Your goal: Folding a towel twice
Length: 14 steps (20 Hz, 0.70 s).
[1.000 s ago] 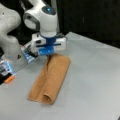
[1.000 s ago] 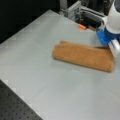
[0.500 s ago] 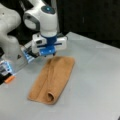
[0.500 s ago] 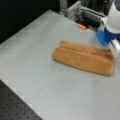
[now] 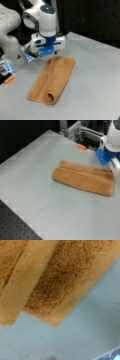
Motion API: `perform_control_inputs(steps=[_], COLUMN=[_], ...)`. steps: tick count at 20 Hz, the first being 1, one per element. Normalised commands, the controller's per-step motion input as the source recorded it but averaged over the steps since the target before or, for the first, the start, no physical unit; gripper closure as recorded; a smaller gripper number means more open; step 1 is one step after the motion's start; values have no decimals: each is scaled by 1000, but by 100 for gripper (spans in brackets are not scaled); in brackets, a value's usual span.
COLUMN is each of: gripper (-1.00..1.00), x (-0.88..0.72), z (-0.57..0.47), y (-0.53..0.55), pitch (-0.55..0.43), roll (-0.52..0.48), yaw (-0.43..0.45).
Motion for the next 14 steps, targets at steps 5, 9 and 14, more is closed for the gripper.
perform_control_inputs(steps=[5, 9, 14], gripper=[-100, -100, -100], x=[-292, -54, 190], z=[291, 57, -42], y=[69, 140, 230], pitch=[-162, -105, -23], roll=[146, 82, -12], yaw=[52, 190, 190])
